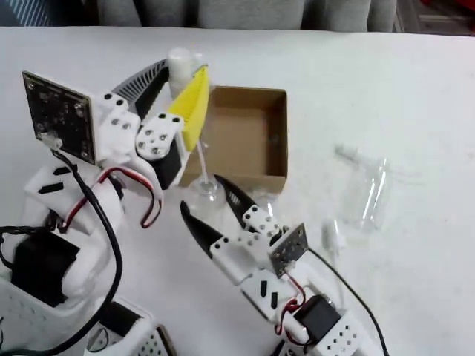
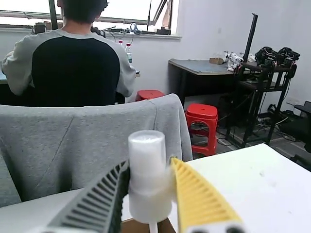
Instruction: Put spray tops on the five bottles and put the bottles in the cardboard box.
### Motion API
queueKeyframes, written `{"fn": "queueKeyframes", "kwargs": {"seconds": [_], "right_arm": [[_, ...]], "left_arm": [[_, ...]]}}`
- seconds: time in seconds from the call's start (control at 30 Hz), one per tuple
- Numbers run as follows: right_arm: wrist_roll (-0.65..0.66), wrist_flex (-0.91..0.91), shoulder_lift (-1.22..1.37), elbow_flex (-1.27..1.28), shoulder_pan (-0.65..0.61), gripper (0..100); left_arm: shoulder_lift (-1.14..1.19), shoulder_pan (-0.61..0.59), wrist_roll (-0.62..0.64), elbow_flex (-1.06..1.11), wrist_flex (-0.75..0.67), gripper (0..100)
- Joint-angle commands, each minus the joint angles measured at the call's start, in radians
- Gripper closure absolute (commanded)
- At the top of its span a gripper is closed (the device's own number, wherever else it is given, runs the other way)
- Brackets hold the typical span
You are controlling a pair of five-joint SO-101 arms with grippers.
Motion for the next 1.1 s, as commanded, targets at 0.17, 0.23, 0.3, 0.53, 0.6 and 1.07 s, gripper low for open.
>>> {"fn": "queueKeyframes", "kwargs": {"seconds": [0.17, 0.23, 0.3, 0.53, 0.6, 1.07], "right_arm": [[0.011, -0.018, -0.013, 0.005, -0.004, 98.2], [0.011, -0.018, -0.013, 0.005, -0.004, 98.2], [0.011, -0.018, -0.013, 0.005, -0.004, 98.2], [0.011, -0.018, -0.013, 0.005, -0.004, 98.2], [0.011, -0.018, -0.013, 0.005, -0.004, 98.2], [0.011, -0.018, -0.015, 0.005, -0.002, 98.2]], "left_arm": [[-0.142, 0.058, -0.006, 0.041, 0.18, 98], [-0.159, 0.059, -0.006, 0.133, 0.144, 98], [-0.174, 0.059, -0.006, 0.236, 0.077, 98], [-0.308, 0.061, -0.005, 0.535, -0.173, 98], [-0.349, 0.059, -0.005, 0.598, -0.206, 98], [-0.538, 0.131, -0.005, 0.818, -0.17, 98]]}}
